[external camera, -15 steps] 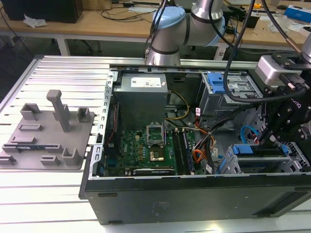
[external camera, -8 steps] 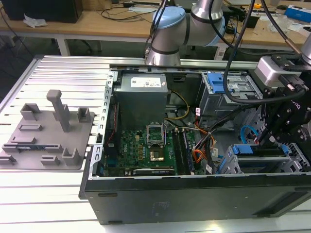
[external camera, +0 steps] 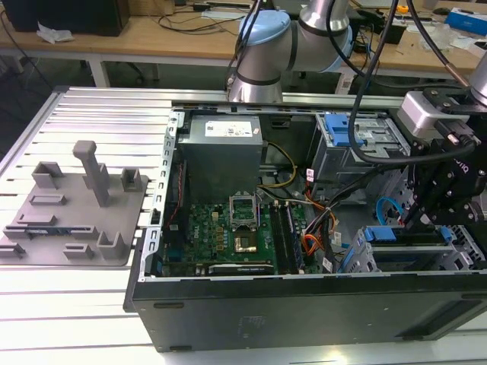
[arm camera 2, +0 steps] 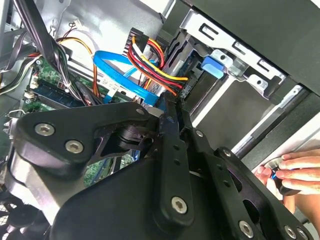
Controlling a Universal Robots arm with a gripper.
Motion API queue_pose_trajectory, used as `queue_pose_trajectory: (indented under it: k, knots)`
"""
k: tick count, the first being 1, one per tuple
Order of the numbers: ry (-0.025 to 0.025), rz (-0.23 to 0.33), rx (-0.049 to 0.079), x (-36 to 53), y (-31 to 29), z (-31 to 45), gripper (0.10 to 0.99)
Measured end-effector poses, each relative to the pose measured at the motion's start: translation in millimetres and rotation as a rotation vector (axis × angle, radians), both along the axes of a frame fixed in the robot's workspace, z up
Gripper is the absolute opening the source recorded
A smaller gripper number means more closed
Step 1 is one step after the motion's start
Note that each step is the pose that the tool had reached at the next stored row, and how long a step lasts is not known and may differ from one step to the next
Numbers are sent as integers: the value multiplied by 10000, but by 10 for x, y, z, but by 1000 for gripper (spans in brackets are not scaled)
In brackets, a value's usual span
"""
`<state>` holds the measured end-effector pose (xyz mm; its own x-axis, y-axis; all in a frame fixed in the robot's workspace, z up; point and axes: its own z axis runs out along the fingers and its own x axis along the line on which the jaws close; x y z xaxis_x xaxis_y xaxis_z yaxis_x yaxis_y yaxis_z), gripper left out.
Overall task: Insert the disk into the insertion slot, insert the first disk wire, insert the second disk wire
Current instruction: 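Insert the second disk wire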
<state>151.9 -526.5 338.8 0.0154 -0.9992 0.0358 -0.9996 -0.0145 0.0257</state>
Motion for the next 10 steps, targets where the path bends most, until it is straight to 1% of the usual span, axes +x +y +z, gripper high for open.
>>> queue_pose_trajectory:
  k: [9,10]
  knots:
    - [-1,1,-4,1,-8,-54,161]
    - [1,1,9,1,-7,-60,173]
